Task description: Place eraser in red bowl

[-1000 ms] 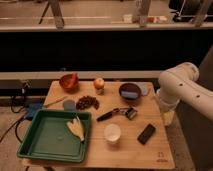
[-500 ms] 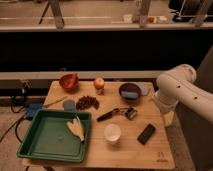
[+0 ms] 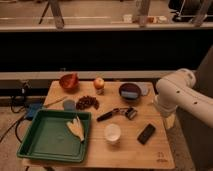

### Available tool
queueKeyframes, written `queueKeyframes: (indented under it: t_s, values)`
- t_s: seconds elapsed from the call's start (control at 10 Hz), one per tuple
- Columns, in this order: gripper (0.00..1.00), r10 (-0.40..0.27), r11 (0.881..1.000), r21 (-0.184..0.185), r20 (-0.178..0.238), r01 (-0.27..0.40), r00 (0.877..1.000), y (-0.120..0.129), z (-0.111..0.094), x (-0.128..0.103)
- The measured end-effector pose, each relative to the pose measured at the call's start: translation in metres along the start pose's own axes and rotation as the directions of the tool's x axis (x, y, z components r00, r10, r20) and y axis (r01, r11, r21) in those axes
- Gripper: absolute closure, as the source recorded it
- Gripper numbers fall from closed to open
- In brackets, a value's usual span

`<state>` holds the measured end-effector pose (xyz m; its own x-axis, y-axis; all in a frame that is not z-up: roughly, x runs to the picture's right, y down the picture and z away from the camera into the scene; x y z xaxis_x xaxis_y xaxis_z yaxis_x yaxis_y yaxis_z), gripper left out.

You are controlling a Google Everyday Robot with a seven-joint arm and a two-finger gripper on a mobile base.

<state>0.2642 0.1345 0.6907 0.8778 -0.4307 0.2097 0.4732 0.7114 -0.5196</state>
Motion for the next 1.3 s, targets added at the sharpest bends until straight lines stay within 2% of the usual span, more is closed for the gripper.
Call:
queueKeyframes:
  t_s: [0.7, 1.3]
  values:
    - [0.20, -0.116, 0.993, 0.021, 0.004, 0.116, 0.993, 0.006, 0.013, -0.013]
    - [0.20, -0.212, 0.977, 0.039, 0.017, 0.211, 0.977, 0.015, 0.027, -0.031]
